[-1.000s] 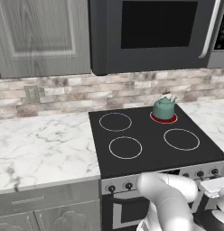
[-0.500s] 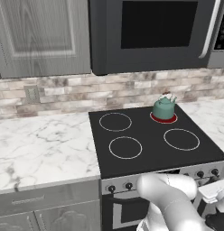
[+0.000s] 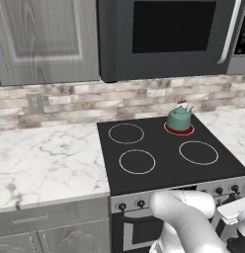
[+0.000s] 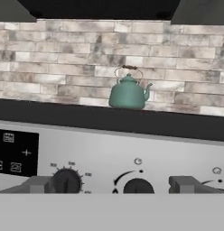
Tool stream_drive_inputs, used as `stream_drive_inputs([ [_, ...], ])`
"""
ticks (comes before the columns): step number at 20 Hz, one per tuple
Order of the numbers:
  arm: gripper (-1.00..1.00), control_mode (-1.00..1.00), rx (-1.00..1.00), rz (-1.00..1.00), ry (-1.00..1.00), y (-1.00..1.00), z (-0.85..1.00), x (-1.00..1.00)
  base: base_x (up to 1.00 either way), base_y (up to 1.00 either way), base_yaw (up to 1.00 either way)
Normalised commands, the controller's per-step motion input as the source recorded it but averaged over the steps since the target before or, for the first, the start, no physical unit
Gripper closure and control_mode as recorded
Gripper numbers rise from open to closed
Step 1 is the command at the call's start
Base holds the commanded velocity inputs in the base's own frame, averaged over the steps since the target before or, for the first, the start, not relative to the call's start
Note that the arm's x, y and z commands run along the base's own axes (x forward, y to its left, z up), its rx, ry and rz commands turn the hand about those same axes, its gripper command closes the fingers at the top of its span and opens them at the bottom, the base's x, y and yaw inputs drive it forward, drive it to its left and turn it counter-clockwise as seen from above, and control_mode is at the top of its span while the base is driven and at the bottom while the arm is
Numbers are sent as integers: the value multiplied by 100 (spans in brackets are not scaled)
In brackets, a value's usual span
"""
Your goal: Lower the heat of the kettle.
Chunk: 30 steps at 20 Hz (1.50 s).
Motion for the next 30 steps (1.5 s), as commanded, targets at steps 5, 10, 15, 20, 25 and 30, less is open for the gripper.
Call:
stream_drive_inputs([
  [5, -100, -100, 0, -4, 0, 0, 0, 10, 0, 0, 0],
  [10, -100, -100, 0, -5, 0, 0, 0, 25, 0, 0, 0],
  [15, -100, -100, 0, -3, 0, 0, -1, 19, 0, 0, 0],
  [20, -100, -100, 0, -1, 0, -2, 0, 4, 0, 0, 0],
  [25, -100, -100, 0, 0, 0, -1, 0, 0, 0, 0, 0],
  [30, -100, -100, 0, 0, 0, -3, -1, 4, 0, 0, 0],
])
